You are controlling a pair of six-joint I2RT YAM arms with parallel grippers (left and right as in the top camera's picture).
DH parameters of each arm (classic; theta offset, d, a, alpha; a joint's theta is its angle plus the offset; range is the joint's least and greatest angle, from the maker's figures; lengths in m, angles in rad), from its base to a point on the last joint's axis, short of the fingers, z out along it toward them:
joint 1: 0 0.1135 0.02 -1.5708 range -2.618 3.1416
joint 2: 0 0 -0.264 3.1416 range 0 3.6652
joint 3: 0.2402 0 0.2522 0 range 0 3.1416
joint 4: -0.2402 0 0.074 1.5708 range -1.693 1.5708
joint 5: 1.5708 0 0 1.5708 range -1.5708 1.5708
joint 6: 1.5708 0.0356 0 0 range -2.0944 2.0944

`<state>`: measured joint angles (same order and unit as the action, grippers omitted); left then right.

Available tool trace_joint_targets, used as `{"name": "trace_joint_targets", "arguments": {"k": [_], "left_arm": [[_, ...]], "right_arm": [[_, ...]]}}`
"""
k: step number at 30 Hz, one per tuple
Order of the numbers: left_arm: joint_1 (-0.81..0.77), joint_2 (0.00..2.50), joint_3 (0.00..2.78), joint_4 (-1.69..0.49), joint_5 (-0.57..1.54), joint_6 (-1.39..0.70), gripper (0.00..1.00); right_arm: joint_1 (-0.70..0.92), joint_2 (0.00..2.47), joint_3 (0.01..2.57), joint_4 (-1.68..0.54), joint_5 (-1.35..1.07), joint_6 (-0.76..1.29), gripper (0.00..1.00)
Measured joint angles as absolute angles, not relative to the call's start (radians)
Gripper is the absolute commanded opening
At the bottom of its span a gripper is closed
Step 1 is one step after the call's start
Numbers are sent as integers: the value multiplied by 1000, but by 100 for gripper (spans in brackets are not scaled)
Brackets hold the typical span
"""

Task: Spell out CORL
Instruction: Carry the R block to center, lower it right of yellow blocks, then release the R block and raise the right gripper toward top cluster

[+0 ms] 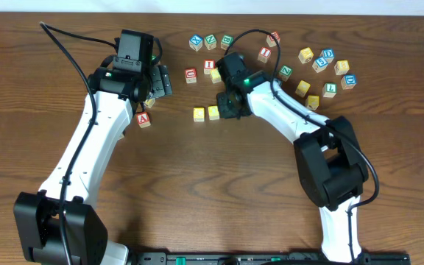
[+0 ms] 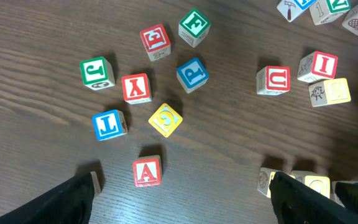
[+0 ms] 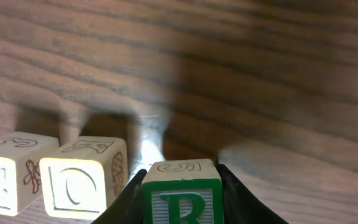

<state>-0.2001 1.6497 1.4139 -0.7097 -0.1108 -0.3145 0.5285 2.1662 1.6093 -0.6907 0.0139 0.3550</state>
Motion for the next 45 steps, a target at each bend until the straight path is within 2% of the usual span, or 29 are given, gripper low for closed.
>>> {"name": "trace_joint_targets", "arguments": {"k": [8,16,21,33,38,45], "left_arm": [[-200,1650,1414,-711,-111,-315,89],[-200,1650,1414,-711,-111,-315,89],[-200,1650,1414,-713,-111,-315,89],[-197,1650,1414,-709,-111,-315,89],[-177,1650,1414,-703,-111,-315,89],[-170,1650,1414,-715,-111,-315,89]], "right_arm": [[540,2166,1609,-690,27,356,38],[540,2166,1609,-672,32,356,38],[539,2166,1617,-677,35,355,43],[506,2166,1853,-697,30,321,47],[501,2166,1958,-704,35,292,47],[473,2162,2001,-653,93,303,40]]}}
